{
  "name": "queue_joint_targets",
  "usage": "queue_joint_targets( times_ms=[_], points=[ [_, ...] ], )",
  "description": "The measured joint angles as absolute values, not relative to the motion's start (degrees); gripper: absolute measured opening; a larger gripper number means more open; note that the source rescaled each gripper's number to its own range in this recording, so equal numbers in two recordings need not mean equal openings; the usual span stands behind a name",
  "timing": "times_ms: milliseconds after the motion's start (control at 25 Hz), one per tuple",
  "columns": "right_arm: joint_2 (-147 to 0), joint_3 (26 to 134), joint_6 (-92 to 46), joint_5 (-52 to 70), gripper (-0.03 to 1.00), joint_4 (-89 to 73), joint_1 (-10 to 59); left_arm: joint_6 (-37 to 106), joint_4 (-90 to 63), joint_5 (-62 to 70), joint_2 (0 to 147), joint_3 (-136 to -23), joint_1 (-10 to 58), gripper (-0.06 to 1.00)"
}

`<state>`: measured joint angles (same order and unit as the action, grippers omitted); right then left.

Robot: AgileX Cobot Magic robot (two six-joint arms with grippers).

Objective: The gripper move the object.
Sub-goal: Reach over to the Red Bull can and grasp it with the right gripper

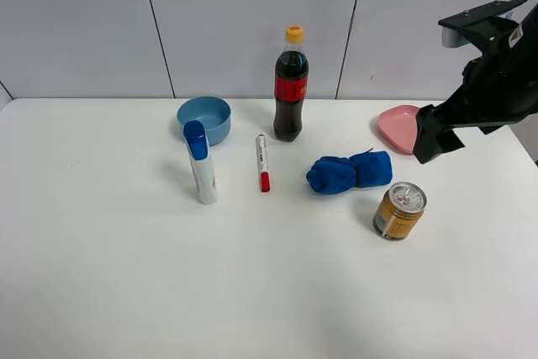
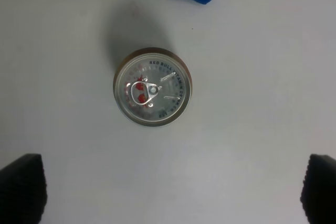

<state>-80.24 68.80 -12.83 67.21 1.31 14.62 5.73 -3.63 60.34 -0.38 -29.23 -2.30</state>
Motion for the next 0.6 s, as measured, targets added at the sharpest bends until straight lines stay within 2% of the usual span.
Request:
queue_joint_targets(
  times_ms=[600],
  points=[
    [-93.6,68.9,-14.0,65.4,1.0,-0.5,14.7,5.7,-3.6,60.3,-0.4,-29.2,-2.3,1.0]
  ],
)
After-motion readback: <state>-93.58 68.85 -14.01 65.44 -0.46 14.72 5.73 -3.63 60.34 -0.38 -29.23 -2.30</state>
